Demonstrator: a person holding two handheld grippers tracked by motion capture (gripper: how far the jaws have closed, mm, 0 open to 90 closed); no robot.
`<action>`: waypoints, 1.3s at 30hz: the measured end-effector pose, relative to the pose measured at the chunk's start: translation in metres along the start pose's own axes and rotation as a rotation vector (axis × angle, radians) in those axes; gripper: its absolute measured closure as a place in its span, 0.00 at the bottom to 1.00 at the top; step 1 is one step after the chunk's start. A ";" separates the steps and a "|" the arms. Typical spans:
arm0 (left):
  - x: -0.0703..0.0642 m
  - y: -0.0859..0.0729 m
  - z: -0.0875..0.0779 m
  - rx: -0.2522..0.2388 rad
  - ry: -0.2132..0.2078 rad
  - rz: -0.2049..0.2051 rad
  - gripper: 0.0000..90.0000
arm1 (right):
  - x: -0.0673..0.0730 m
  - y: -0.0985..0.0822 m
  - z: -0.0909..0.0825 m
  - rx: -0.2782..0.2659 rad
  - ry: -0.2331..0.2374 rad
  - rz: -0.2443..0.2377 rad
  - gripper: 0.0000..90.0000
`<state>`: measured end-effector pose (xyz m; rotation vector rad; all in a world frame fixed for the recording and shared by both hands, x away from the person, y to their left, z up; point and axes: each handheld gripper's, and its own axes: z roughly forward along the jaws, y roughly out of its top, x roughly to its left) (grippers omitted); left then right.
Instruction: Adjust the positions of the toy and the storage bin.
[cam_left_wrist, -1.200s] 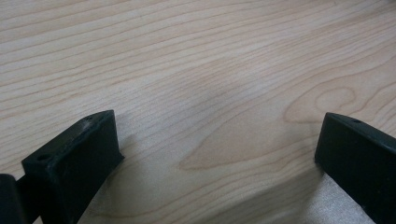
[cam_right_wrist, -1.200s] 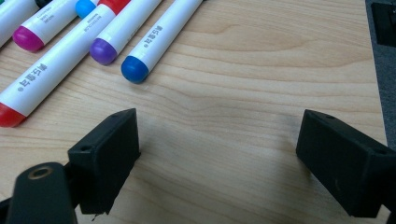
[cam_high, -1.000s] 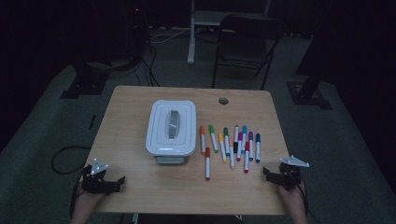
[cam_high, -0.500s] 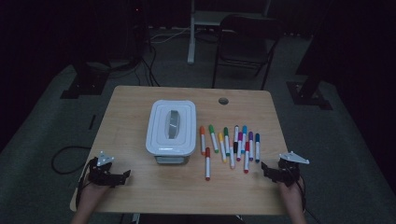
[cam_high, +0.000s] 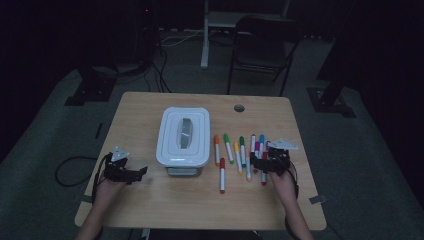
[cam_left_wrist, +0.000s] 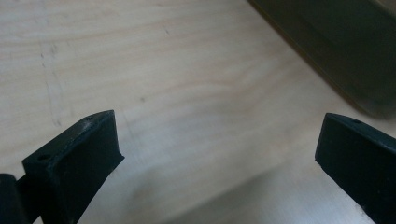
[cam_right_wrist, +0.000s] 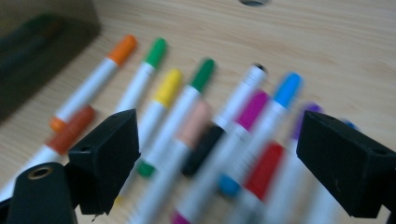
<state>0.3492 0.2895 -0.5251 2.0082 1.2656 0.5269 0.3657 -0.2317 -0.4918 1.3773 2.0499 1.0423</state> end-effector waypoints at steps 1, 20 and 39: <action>0.001 0.003 0.003 0.002 -0.001 -0.001 0.01 | 0.005 0.005 0.006 0.003 0.014 -0.003 0.14; 0.001 0.051 0.051 -0.026 -0.026 0.027 0.01 | 0.079 0.064 0.104 0.065 0.106 -0.101 0.15; -0.021 0.069 0.050 -0.032 -0.017 0.099 0.01 | 0.100 0.057 0.094 0.092 0.227 -0.132 0.18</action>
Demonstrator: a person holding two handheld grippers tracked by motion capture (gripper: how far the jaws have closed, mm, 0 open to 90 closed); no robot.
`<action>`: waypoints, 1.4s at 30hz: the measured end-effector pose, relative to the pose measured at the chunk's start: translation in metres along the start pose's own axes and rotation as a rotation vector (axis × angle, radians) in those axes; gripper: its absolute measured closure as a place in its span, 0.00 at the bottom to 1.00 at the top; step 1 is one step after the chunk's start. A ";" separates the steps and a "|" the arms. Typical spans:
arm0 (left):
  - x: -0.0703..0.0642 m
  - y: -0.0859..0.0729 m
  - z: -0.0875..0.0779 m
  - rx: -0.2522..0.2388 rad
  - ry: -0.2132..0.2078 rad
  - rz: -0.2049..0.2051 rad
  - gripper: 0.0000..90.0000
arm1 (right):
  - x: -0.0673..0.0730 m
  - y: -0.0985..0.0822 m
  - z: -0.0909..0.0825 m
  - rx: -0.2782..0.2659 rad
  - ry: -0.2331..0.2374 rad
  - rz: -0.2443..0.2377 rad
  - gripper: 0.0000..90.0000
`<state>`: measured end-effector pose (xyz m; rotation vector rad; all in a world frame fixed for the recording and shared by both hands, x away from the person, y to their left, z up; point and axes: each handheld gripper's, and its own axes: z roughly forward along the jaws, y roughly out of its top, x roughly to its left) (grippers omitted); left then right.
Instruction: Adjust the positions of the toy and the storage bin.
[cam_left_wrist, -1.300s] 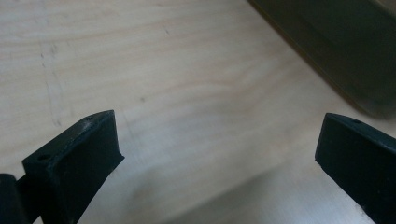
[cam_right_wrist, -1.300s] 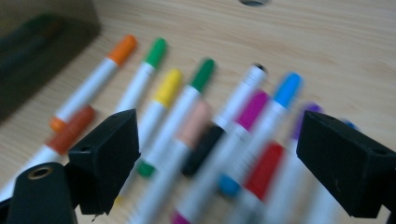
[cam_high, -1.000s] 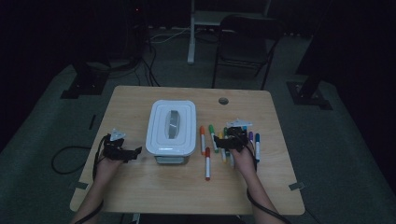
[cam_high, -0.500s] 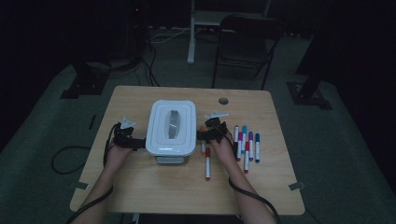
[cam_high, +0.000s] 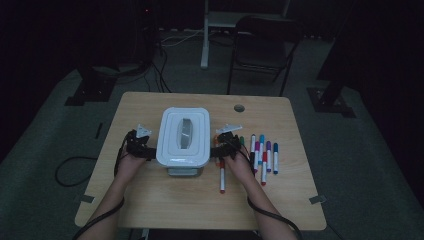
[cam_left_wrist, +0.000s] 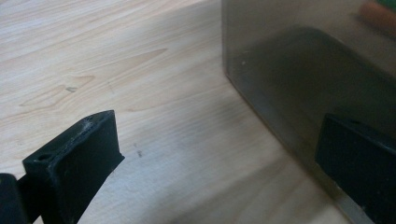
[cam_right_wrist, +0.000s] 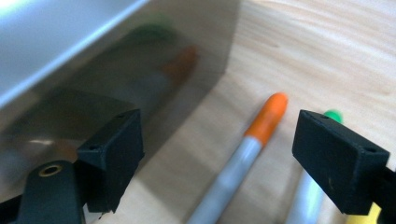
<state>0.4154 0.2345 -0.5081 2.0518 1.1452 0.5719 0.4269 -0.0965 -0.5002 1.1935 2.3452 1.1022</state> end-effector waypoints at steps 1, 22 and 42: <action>-0.003 0.000 -0.002 -0.002 0.000 0.008 0.01 | 0.001 -0.003 -0.003 -0.006 0.004 0.005 0.18; -0.014 -0.030 -0.020 -0.039 -0.028 0.009 0.01 | 0.006 -0.043 -0.032 -0.054 -0.009 -0.027 0.13; 0.003 0.015 0.025 -0.020 -0.017 -0.035 0.01 | -0.025 -0.005 0.012 -0.007 -0.068 0.086 0.17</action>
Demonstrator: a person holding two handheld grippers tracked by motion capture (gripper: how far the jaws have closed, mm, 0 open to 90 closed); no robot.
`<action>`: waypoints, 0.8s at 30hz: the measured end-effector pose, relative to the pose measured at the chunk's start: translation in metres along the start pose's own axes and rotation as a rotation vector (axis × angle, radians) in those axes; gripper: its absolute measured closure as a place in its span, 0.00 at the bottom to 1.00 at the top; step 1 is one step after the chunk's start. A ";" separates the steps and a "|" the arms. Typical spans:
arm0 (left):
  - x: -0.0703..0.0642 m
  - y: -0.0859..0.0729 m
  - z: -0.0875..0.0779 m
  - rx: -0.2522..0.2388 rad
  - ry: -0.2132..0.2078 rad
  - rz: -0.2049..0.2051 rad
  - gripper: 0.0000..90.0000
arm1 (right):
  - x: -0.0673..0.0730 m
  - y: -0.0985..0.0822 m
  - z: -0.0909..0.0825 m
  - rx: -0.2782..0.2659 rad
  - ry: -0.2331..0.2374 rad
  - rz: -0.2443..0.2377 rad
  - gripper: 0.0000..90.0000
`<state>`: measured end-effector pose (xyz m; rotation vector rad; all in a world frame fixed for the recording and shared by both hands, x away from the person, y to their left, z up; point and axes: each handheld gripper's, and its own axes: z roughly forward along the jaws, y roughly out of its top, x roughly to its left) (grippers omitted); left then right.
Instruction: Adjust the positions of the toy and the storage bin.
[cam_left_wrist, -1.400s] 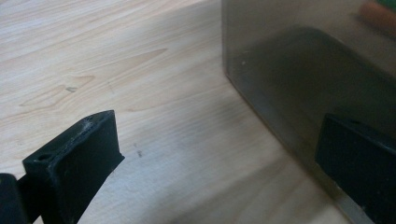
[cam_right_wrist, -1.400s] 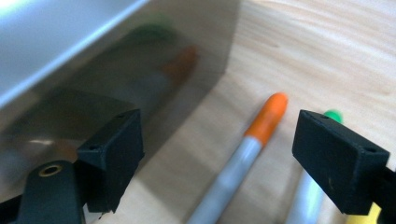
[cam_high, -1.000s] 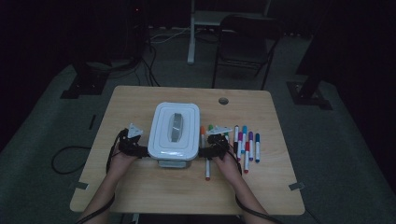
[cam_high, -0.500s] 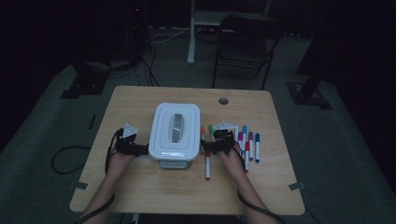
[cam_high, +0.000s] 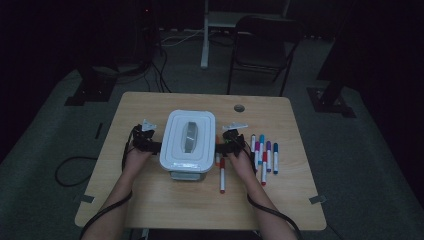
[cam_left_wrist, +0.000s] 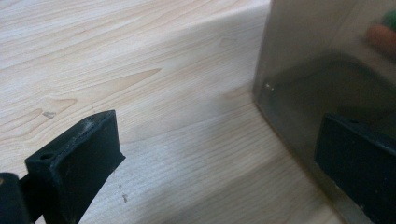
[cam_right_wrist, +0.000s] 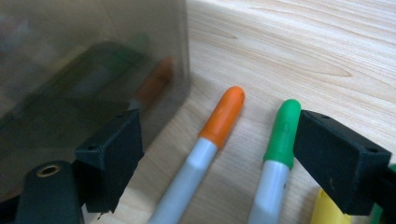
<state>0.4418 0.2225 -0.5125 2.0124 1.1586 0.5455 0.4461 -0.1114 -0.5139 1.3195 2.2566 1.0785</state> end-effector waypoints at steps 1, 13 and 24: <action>-0.002 -0.001 -0.002 -0.001 0.001 0.007 0.01 | 0.002 -0.001 -0.001 0.002 -0.003 -0.009 0.18; -0.026 -0.028 -0.036 -0.005 -0.020 0.053 0.01 | 0.033 -0.032 -0.035 -0.011 0.025 -0.061 0.20; -0.020 -0.042 -0.047 -0.015 -0.076 0.050 0.01 | 0.068 -0.067 -0.072 -0.063 0.106 -0.079 0.19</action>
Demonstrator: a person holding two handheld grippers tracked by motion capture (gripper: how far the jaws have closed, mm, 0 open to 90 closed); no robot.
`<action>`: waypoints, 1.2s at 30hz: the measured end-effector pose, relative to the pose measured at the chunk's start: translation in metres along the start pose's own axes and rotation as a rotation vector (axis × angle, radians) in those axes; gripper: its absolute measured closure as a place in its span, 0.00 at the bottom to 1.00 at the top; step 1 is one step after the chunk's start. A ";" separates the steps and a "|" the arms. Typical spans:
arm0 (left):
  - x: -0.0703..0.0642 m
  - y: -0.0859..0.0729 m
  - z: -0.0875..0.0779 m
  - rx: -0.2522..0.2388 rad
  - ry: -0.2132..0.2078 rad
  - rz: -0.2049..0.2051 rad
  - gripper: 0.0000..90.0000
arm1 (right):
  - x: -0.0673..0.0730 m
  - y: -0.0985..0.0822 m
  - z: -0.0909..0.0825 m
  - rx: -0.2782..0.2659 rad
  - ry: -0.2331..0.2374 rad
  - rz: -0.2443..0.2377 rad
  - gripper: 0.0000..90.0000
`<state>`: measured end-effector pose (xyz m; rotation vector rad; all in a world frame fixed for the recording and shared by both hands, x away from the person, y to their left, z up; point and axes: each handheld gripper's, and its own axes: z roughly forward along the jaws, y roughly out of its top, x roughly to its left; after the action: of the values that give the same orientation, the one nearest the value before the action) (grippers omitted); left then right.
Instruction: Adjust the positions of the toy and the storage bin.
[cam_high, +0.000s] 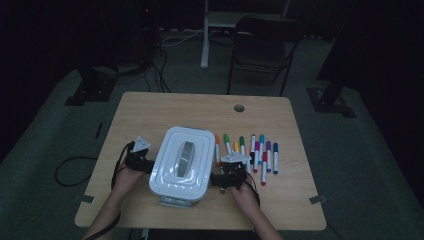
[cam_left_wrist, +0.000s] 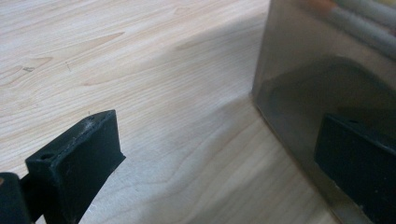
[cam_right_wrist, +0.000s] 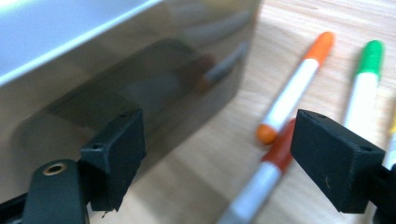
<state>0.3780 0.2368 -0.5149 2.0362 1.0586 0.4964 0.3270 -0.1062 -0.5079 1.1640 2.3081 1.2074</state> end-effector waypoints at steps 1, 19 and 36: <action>0.000 0.000 0.000 0.000 0.000 0.000 0.01 | 0.000 0.000 0.000 0.000 0.000 0.000 0.19; 0.037 -0.028 -0.011 0.023 0.035 -0.087 0.01 | 0.035 -0.009 0.000 -0.063 0.148 -0.090 0.12; 0.040 -0.069 -0.061 0.005 0.045 -0.163 0.01 | -0.063 -0.068 -0.075 -0.021 -0.013 -0.085 0.12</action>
<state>0.3272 0.3220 -0.5306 1.9309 1.2424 0.4564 0.2885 -0.2181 -0.5223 1.0523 2.3050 1.1871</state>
